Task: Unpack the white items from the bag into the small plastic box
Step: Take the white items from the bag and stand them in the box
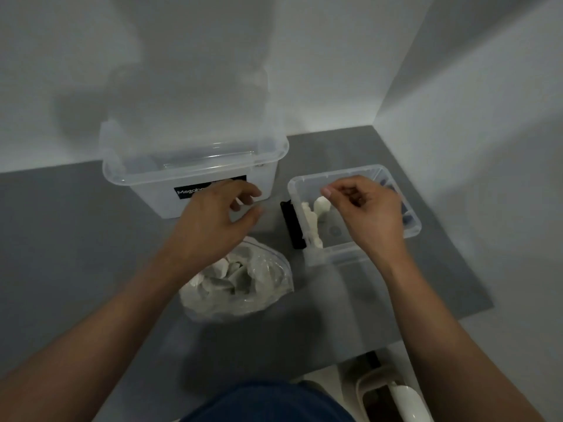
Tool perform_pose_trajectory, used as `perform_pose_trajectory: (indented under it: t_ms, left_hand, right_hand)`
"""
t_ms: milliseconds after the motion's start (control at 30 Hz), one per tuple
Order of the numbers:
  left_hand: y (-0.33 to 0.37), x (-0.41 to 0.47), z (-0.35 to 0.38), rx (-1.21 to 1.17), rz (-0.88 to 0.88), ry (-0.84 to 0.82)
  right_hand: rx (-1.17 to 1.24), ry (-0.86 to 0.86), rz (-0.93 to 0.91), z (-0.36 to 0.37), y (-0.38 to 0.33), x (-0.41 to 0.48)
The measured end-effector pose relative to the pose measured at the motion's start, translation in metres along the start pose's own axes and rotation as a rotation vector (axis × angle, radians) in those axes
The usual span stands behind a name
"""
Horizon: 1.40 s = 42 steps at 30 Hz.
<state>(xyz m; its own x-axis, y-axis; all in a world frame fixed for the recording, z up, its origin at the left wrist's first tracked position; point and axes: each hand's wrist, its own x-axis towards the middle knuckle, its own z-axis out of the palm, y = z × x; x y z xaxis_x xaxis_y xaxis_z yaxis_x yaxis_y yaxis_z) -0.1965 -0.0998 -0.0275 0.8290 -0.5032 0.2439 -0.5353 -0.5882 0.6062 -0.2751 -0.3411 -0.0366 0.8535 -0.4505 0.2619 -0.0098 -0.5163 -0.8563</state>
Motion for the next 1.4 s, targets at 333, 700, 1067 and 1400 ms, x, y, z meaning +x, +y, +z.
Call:
perform_pose_trajectory:
  t_ms: [333,700,1067,1400]
  left_hand:
    - [-0.073,-0.08,-0.005,0.28,0.062,-0.355]
    - [-0.102,-0.101,0.014,0.639,-0.008,-0.497]
    - [-0.113,-0.114,0.027,0.481,0.265,-0.41]
    - [-0.112,-0.115,0.034,0.532,0.295,-0.397]
  right_hand:
    - [-0.313,-0.584,-0.224,0.107,-0.036,-0.087]
    - [-0.919,-0.593,-0.079,0.149,0.004,-0.107]
    - [-0.828,-0.457,-0.05,0.154,0.007,-0.128]
    - [-0.988,-0.474,-0.043,0.158,-0.005,-0.113]
